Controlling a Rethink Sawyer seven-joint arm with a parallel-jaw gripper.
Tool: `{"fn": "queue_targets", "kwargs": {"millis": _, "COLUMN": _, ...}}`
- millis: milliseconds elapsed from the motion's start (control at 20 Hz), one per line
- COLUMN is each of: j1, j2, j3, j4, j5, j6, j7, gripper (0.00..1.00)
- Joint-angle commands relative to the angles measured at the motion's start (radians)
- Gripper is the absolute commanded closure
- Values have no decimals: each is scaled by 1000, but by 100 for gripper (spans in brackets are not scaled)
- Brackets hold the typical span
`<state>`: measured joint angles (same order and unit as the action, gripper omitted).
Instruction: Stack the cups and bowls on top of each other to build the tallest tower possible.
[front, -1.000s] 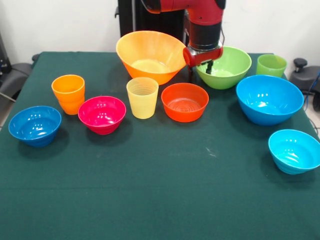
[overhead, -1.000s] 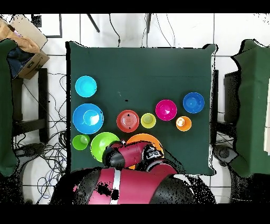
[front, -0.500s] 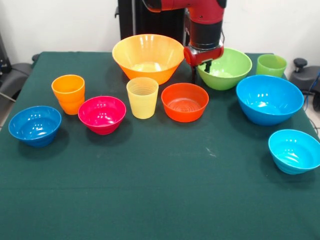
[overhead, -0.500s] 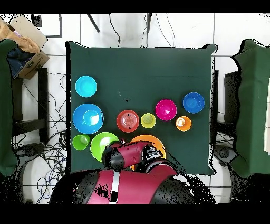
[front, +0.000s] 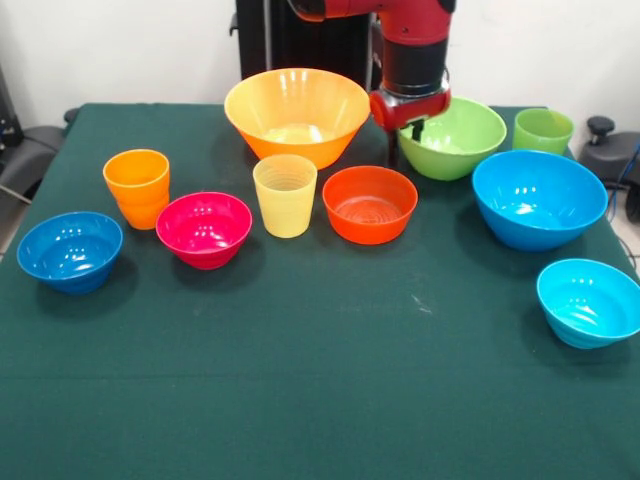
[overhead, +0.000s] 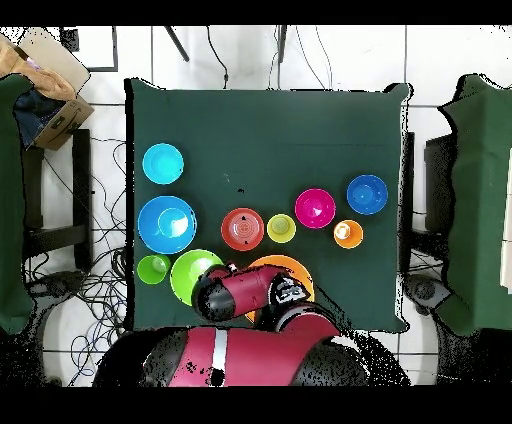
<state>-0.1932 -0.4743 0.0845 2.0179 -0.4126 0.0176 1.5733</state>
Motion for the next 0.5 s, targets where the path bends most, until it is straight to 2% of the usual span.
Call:
{"fn": "queue_targets", "kwargs": {"millis": 50, "j1": -55, "j2": -280, "j3": 192, "j4": 34, "j5": 117, "j6": 350, "j7": 36, "gripper": 100}}
{"fn": "queue_targets", "kwargs": {"millis": 250, "j1": -55, "j2": -443, "j3": 222, "j4": 34, "j5": 208, "j6": 590, "j7": -10, "gripper": 100}}
{"fn": "queue_targets", "kwargs": {"millis": 500, "j1": -55, "j2": -542, "j3": 244, "j4": -8, "j5": 253, "j6": 787, "j7": -57, "gripper": 100}}
